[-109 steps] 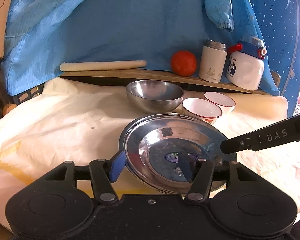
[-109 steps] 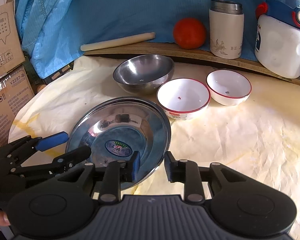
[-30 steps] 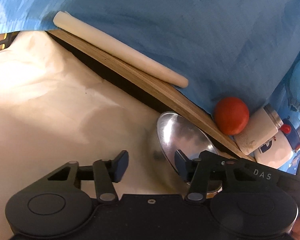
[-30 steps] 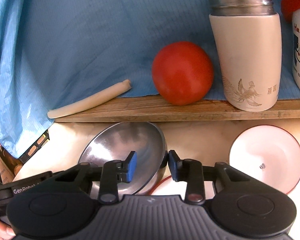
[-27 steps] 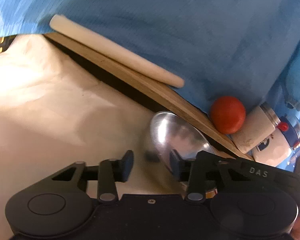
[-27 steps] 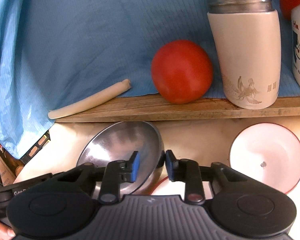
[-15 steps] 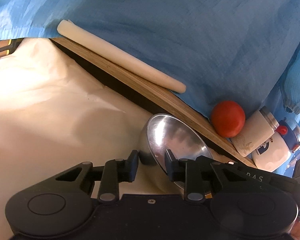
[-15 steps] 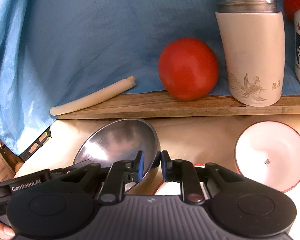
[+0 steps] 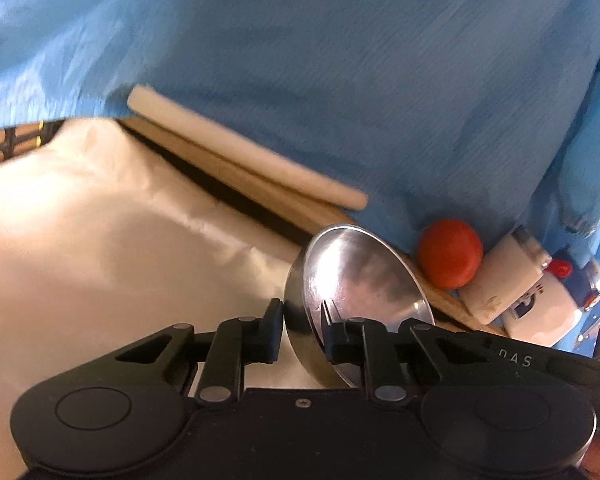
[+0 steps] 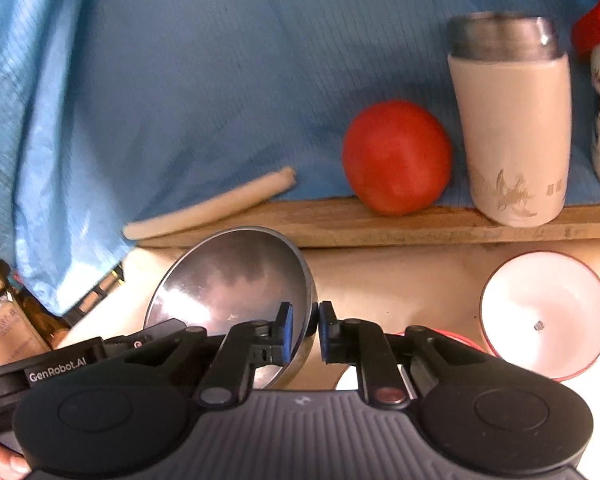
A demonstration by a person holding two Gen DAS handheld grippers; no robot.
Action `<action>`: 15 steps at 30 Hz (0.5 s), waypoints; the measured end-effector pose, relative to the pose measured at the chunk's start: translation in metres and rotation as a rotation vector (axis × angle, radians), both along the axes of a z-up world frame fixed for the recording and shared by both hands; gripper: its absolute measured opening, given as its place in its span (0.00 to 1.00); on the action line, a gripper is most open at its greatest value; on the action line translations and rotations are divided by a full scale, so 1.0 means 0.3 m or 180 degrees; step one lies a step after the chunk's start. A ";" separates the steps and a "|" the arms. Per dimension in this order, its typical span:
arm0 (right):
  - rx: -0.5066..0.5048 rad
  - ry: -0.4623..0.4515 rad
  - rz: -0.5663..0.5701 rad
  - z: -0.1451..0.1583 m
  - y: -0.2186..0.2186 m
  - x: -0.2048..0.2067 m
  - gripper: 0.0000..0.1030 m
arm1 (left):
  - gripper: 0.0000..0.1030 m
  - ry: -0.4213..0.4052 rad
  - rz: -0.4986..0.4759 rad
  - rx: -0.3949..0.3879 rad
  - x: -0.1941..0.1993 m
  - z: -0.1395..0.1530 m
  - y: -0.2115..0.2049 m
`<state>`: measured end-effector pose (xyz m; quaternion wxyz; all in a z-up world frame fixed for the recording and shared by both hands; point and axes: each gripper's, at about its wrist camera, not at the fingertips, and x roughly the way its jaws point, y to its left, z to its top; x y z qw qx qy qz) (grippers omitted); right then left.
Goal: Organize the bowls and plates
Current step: 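Lift the steel bowl with both tools and carry it over the plate stack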
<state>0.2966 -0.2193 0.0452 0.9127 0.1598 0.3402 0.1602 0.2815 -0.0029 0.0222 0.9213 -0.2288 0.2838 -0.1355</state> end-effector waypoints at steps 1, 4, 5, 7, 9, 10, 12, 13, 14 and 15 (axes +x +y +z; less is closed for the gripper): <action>0.0008 -0.0033 -0.0007 0.013 -0.003 -0.012 0.15 | 0.20 -0.0030 0.0000 0.0006 -0.011 0.012 -0.003; 0.0022 -0.0115 -0.0033 0.053 -0.023 -0.056 0.15 | 0.20 -0.0121 -0.0041 0.0067 -0.050 0.055 -0.023; 0.0028 -0.0130 -0.0048 0.065 -0.034 -0.071 0.15 | 0.20 -0.0143 -0.0070 0.0078 -0.064 0.070 -0.033; 0.0028 -0.0150 -0.0084 0.088 -0.057 -0.104 0.15 | 0.20 -0.0183 -0.0132 0.0098 -0.088 0.096 -0.061; 0.0021 -0.0166 -0.0126 0.108 -0.087 -0.140 0.15 | 0.21 -0.0220 -0.0203 0.0124 -0.115 0.118 -0.093; 0.0009 -0.0174 -0.0152 0.119 -0.105 -0.162 0.15 | 0.21 -0.0230 -0.0237 0.0134 -0.127 0.125 -0.110; -0.0021 -0.0194 -0.0208 0.135 -0.138 -0.204 0.15 | 0.21 -0.0231 -0.0327 0.0155 -0.156 0.136 -0.150; -0.0037 -0.0204 -0.0240 0.143 -0.156 -0.227 0.15 | 0.21 -0.0225 -0.0368 0.0155 -0.171 0.139 -0.166; -0.0053 -0.0210 -0.0268 0.150 -0.173 -0.249 0.15 | 0.21 -0.0218 -0.0410 0.0150 -0.181 0.137 -0.185; -0.0064 -0.0214 -0.0299 0.156 -0.192 -0.272 0.15 | 0.21 -0.0208 -0.0453 0.0138 -0.192 0.137 -0.201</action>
